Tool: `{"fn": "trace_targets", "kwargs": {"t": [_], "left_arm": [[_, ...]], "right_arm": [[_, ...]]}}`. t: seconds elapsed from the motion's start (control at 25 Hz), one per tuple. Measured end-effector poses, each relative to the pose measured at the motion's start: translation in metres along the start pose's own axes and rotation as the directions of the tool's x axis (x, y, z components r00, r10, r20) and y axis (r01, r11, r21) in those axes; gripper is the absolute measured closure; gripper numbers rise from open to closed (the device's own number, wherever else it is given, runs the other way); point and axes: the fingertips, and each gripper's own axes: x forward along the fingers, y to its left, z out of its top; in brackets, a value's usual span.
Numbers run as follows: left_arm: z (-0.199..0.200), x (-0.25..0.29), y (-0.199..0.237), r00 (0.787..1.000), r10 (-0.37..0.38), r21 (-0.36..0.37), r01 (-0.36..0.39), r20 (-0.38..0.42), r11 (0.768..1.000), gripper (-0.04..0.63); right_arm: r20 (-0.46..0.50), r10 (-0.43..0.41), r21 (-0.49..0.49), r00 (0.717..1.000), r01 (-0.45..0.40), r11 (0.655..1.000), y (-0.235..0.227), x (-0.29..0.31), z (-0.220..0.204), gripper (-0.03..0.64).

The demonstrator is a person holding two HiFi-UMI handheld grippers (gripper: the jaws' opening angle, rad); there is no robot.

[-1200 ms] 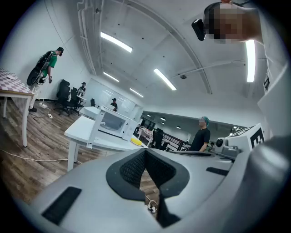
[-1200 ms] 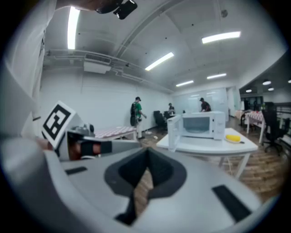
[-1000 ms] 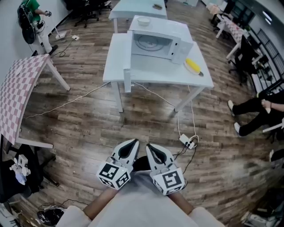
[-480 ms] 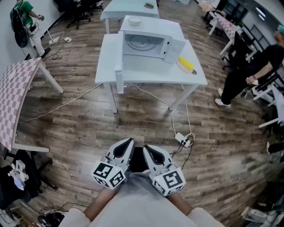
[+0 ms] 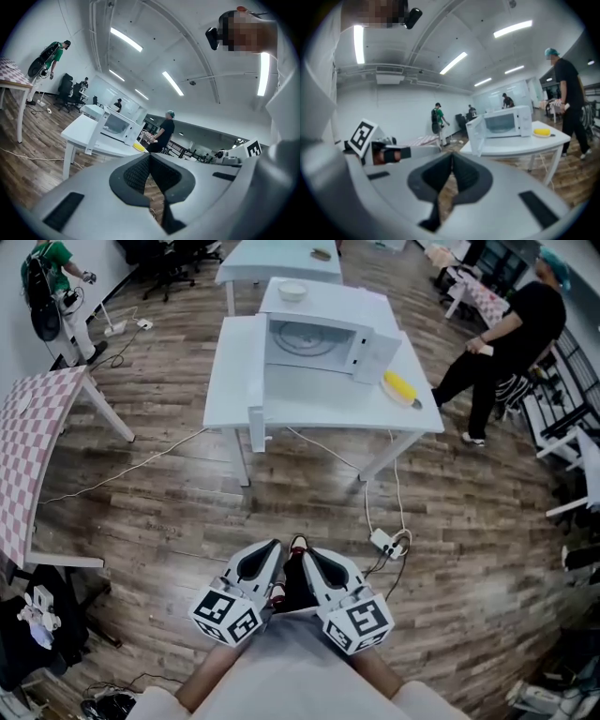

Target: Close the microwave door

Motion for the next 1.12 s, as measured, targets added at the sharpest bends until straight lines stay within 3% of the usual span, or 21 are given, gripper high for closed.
{"fn": "trace_targets", "kwargs": {"t": [0.64,1.12], "left_arm": [[0.02,0.053,0.039,1.0,0.01,-0.051,-0.011,-0.021,0.999,0.577],[0.048,0.103,0.066,0.998,0.056,-0.05,-0.056,-0.005,0.997,0.577]], "right_arm": [[-0.057,0.008,0.002,0.998,-0.008,1.0,-0.045,0.05,0.024,0.594],[-0.068,0.094,-0.014,0.993,-0.095,0.995,-0.082,0.097,0.053,0.594]]}}
